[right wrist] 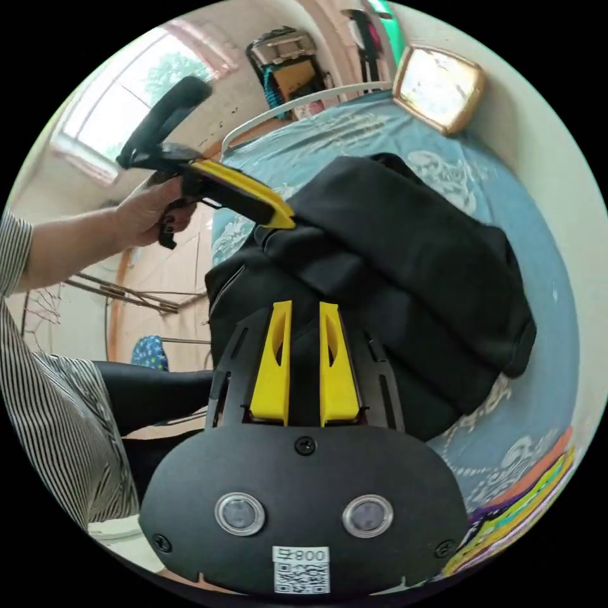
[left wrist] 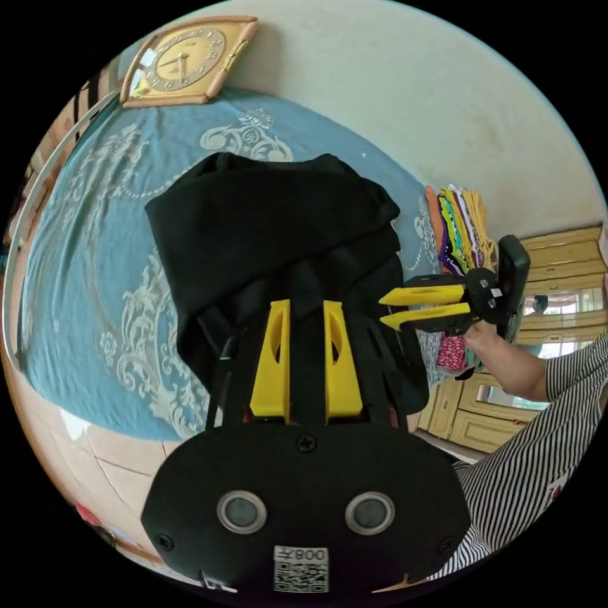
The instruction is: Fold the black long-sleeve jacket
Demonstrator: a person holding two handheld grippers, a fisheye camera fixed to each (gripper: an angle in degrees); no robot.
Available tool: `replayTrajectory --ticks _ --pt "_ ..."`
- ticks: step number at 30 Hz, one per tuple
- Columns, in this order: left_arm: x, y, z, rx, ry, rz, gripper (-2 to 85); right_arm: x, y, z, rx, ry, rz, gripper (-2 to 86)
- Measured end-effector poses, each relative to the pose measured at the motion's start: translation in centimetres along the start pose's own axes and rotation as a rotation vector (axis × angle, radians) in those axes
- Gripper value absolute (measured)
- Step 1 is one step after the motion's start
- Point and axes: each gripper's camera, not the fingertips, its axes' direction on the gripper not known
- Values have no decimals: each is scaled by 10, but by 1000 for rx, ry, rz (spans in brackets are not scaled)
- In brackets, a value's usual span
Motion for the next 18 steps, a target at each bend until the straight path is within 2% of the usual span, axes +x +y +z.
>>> replayTrajectory --ticks 5,7,9,14,18 --pt "12 -74 67 -140 -103 207 93 -29 -32 34 -153 136 -192 74" --pt "6 -82 95 -223 -225 259 71 -32 -36 40 -179 193 -193 55" --pt "-5 -81 87 -205 -199 257 45 -34 -43 33 -168 220 -173 19" --pt "-69 -57 26 -42 -46 88 13 -21 -50 0 -163 132 -106 -2" --pt "-148 -3 -65 180 69 -109 6 14 -41 -74 -17 6 42 -2"
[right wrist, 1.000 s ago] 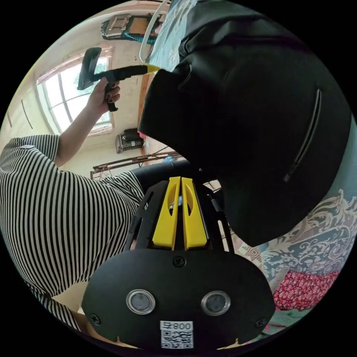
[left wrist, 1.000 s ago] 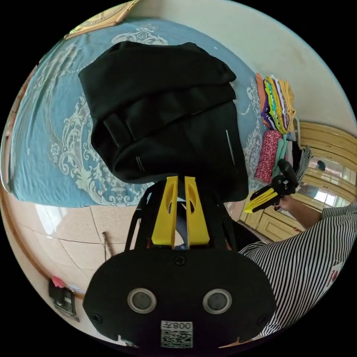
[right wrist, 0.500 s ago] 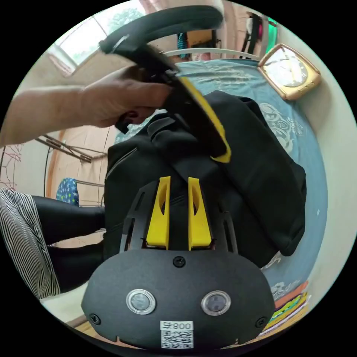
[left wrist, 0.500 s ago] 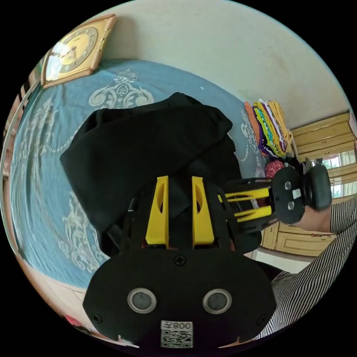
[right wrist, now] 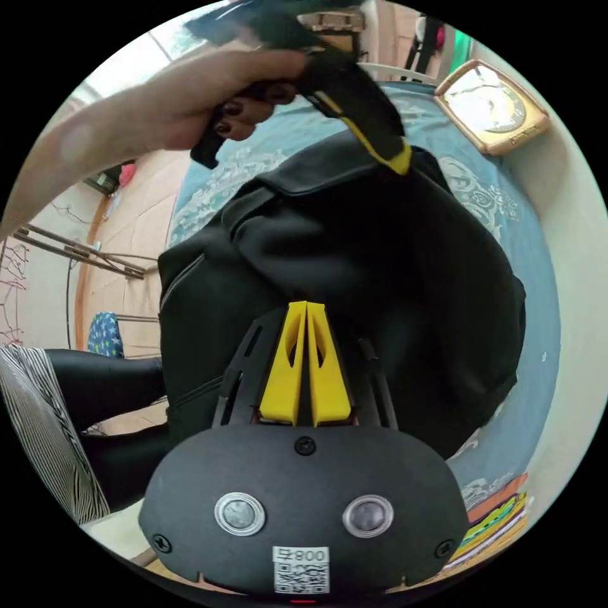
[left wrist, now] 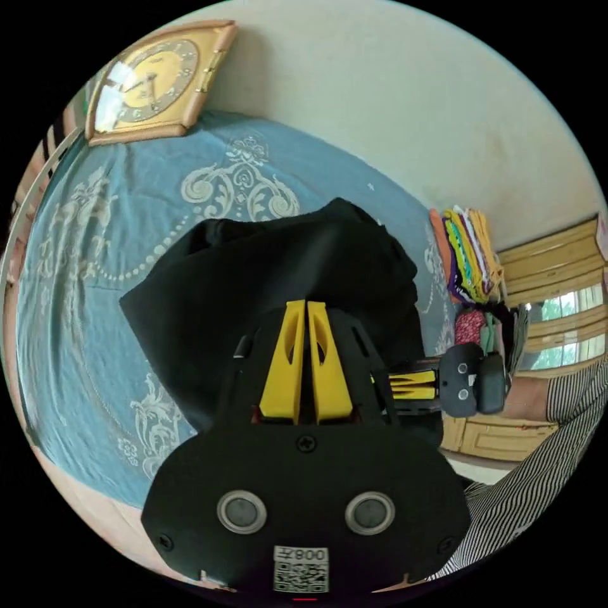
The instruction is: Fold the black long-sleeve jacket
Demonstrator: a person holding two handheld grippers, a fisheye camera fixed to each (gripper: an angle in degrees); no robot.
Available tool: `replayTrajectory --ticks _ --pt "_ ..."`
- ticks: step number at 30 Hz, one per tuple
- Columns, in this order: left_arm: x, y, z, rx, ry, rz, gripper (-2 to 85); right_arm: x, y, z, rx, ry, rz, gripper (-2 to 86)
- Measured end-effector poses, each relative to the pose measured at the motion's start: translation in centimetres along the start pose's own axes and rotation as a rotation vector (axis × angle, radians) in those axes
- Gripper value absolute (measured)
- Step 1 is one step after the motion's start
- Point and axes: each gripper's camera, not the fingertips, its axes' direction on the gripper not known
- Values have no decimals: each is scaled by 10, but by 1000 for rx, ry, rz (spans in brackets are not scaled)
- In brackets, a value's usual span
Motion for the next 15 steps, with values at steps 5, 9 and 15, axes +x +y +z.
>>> replayTrajectory --ticks 5,9,15 --pt "-119 96 -151 278 -84 -310 5 81 76 -128 238 93 387 0" --pt "-242 248 -207 387 -220 -808 6 156 220 -190 271 288 1052 1" --pt "-270 337 -123 312 29 -912 19 125 171 -151 236 46 832 14"
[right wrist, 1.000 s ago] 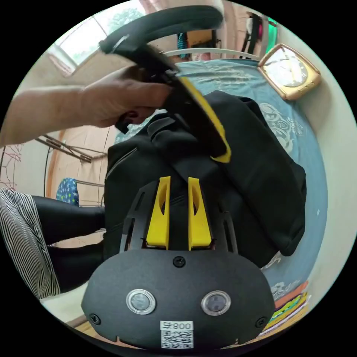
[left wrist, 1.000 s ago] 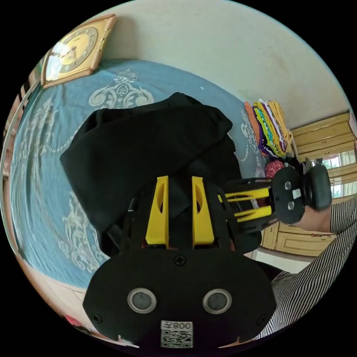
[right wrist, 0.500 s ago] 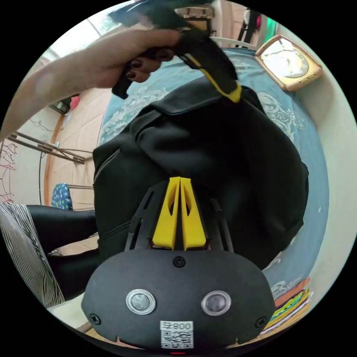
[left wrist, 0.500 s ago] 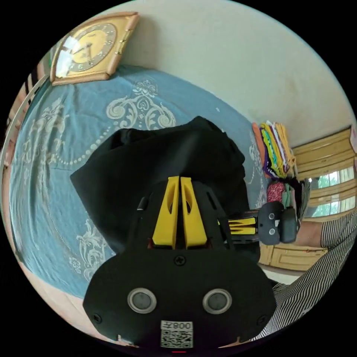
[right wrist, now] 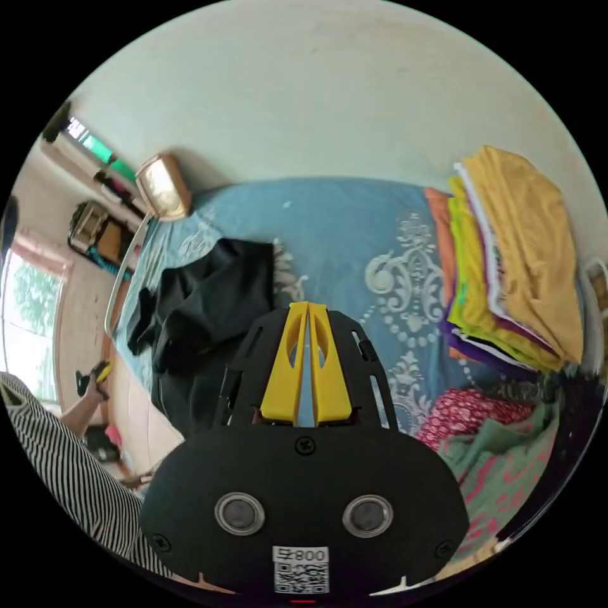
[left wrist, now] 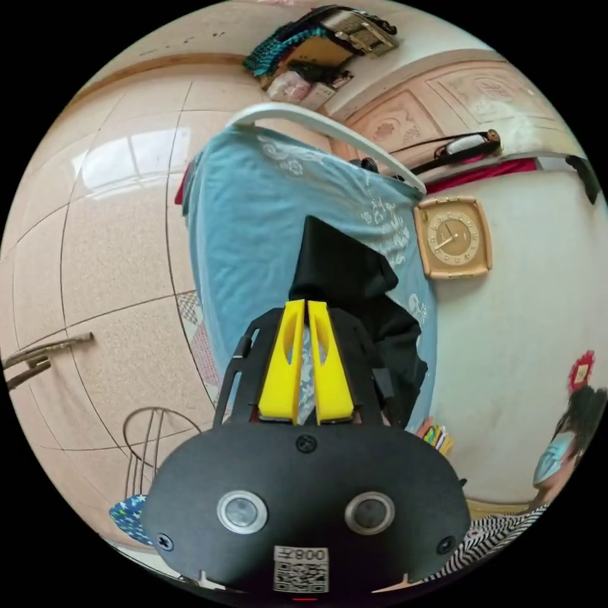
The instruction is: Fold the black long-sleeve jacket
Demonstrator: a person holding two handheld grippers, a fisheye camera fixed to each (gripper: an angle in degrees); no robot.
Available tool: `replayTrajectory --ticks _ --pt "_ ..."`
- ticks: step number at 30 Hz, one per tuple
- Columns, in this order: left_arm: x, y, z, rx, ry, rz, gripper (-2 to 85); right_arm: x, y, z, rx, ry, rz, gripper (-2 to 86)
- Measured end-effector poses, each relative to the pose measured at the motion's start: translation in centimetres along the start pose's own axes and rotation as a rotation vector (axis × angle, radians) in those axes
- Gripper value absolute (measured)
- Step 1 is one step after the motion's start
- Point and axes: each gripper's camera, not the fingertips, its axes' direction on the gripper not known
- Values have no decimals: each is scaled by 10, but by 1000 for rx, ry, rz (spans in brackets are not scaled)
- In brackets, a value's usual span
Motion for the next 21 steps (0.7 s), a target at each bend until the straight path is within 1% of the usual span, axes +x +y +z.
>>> replayTrajectory --ticks 1,2,3,4,5,6,7,9,11,14,16,19,21 --pt "10 7 31 -101 16 54 24 -17 -6 14 -37 -37 -63 16" --pt "16 10 47 -148 23 83 27 -56 -18 39 -102 -117 -226 28" --pt "29 17 77 -239 42 141 30 -97 -25 60 -160 -146 -406 41" --pt "41 22 102 -315 57 187 32 -115 -28 68 -182 -121 -485 48" --pt "46 25 113 -343 63 207 33 -145 -31 80 -188 -66 -595 61" --pt "57 28 131 -381 74 255 33 -168 -33 89 -185 -77 -691 71" --pt "67 31 145 -405 75 309 32 -177 -34 93 -192 -77 -735 74" --pt "73 32 165 -437 68 349 30 -200 -36 113 -258 8 -849 90" --pt "69 32 183 -466 66 339 27 -207 -37 119 -263 43 -891 89" --pt "61 32 200 -474 87 342 20 -211 -44 119 -230 128 -913 53" --pt "57 30 209 -480 100 348 14 -209 -49 116 -231 128 -923 32" --pt "56 26 212 -465 101 368 6 -196 -65 101 -218 78 -853 24" --pt "57 22 214 -450 119 378 3 -175 -82 80 -189 32 -749 21"
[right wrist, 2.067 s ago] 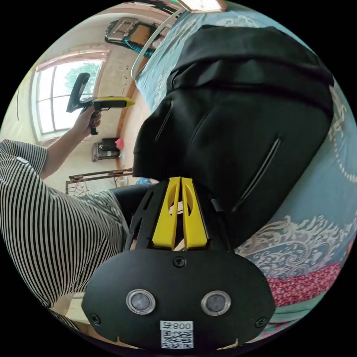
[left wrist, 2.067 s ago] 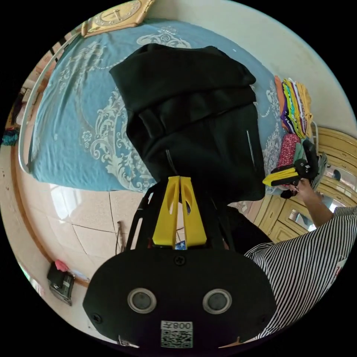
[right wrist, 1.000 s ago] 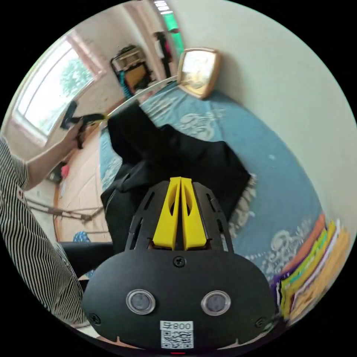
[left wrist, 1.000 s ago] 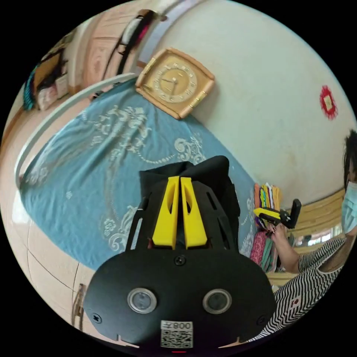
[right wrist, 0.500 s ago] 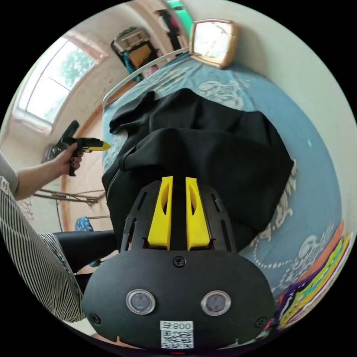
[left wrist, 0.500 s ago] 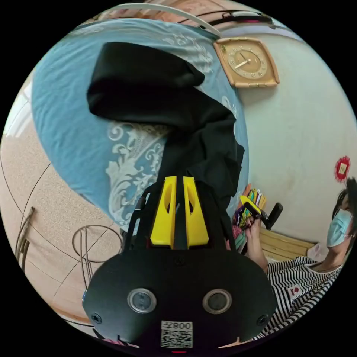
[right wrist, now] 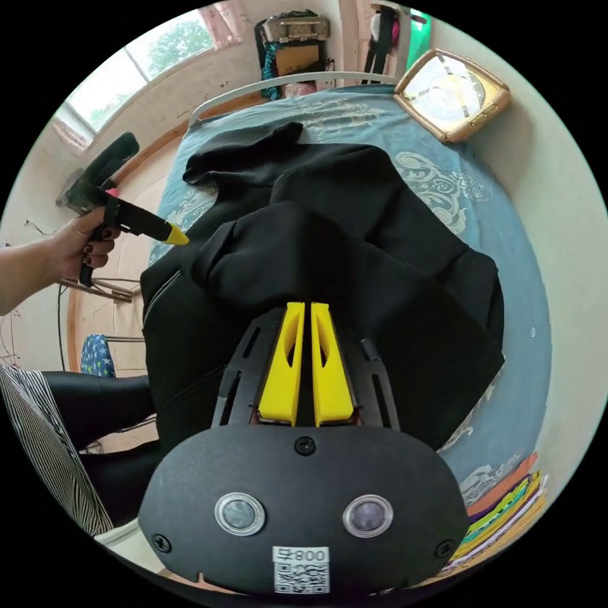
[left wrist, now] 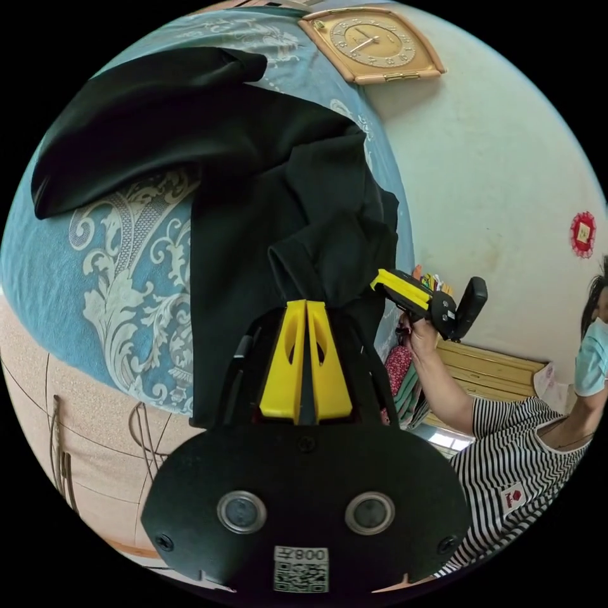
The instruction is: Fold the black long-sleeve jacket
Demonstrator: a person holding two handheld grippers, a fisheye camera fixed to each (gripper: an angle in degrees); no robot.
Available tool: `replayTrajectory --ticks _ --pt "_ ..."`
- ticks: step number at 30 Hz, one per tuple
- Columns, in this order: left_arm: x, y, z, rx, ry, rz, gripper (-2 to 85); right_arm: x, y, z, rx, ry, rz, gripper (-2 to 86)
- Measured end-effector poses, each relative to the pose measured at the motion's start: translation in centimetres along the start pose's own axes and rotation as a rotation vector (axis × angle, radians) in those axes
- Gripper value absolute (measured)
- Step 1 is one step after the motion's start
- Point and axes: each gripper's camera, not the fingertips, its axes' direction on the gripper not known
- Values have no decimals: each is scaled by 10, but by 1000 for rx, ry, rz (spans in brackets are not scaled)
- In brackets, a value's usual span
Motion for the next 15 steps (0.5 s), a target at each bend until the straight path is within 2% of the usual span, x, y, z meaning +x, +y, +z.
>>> replayTrajectory --ticks 7,10,12,15 --pt "-5 -18 16 48 25 -7 1 71 42 -77 87 116 241 18" --pt "-2 -30 31 49 21 7 4 117 92 -121 55 313 470 18" --pt "1 -40 42 50 33 20 8 162 147 -147 -1 444 746 19" --pt "7 -60 67 54 65 34 21 202 200 -164 -28 426 1038 20"
